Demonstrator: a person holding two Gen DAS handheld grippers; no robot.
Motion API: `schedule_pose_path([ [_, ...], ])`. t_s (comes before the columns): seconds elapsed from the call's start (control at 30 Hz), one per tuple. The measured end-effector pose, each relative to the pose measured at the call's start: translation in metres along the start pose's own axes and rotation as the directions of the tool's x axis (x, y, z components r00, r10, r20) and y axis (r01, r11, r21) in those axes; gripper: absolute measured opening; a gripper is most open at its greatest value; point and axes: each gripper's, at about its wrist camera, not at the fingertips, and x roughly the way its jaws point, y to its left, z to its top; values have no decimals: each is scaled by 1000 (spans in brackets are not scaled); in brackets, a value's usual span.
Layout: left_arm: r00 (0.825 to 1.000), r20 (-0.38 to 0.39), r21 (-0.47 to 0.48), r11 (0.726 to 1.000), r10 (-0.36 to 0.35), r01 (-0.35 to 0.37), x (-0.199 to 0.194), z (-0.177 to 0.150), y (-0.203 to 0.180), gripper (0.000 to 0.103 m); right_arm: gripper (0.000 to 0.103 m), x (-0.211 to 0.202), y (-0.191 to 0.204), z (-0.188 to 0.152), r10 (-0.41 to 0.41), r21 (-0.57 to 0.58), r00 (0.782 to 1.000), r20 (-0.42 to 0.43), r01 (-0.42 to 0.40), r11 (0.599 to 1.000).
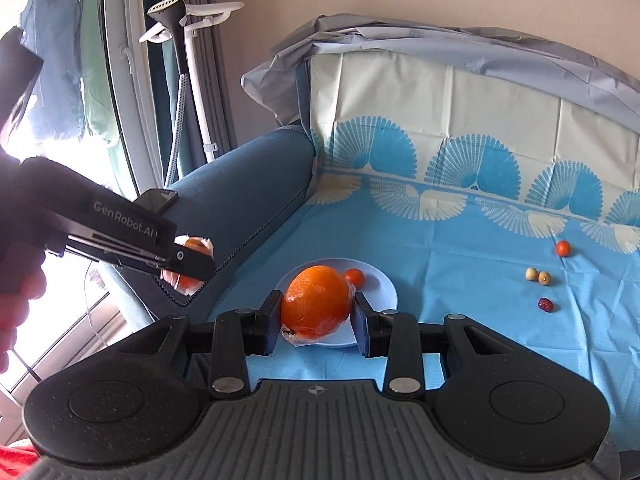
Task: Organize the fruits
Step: 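Carry both mandarins over the white plate and lower them toward it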
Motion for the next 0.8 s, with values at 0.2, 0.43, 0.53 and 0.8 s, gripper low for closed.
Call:
schedule_pose_path([
  [0.2, 1000, -6, -1, 1000, -1, 1, 4, -4, -1, 39, 38, 3, 4, -1, 2, -21, 1000, 5, -2, 1000],
  [0.43, 1000, 6, -32, 999, 29, -29, 11, 4, 8, 39, 38, 13, 1, -2, 3, -38, 1000, -21, -4, 999],
  [0.53, 1000, 0, -40, 999, 30, -30, 15, 7, 12, 39, 38, 19, -3, -1, -1, -35, 999, -34, 0, 999],
  [0.8, 999, 2, -51, 998, 43, -43, 25, 17, 20, 39, 38, 35, -3, 3, -1, -26, 999, -48, 0, 1000],
])
